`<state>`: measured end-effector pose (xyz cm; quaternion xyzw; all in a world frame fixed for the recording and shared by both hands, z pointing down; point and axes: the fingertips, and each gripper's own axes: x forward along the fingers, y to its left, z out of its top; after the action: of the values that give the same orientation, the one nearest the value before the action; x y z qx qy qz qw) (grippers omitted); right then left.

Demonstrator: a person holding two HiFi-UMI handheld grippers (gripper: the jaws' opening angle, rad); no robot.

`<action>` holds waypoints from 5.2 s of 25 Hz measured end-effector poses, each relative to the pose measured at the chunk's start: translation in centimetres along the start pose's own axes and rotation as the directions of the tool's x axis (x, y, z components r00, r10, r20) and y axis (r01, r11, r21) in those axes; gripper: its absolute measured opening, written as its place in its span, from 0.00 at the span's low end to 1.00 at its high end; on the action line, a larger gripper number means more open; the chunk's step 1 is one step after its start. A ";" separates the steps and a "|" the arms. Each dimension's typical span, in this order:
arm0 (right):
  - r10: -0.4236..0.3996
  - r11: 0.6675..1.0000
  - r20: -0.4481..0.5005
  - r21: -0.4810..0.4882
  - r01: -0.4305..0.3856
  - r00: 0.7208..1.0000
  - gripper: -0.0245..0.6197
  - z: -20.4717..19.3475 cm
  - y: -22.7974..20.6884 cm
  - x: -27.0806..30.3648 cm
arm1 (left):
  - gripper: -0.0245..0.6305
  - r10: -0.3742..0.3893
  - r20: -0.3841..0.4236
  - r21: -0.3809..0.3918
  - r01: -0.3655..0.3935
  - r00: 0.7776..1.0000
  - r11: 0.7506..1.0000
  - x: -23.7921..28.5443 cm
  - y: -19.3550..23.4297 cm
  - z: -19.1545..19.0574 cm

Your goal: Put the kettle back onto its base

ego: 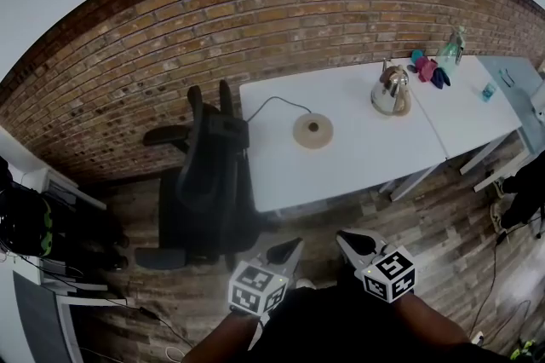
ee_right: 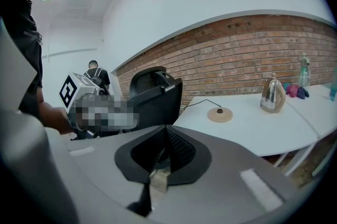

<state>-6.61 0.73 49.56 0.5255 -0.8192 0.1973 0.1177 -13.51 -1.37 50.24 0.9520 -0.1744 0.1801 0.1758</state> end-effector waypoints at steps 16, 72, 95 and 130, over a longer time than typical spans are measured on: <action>-0.023 1.000 0.038 -0.004 0.023 0.999 0.08 1.0 -2.4 -0.6 | 0.04 0.002 0.015 0.027 -0.003 1.000 1.000 2.0 -0.4 1.7; -0.278 0.959 0.049 0.061 0.275 0.959 0.14 6.4 -41.3 2.1 | 0.04 0.080 -0.055 0.036 -0.078 0.995 0.996 27.4 4.5 12.8; -0.404 0.913 -0.048 0.036 0.405 0.914 0.37 4.2 -56.2 5.9 | 0.04 0.125 -0.122 0.050 -0.119 0.985 0.992 33.3 4.9 13.4; -0.466 0.878 -0.180 0.028 0.478 0.866 0.27 1.7 -61.5 11.3 | 0.04 0.179 -0.123 -0.063 -0.187 0.976 0.980 32.3 9.7 12.0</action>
<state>44.51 -31.99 64.84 0.6952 -0.6453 0.2355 0.2118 14.28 -23.36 55.44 0.9126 -0.2573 0.2442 0.2033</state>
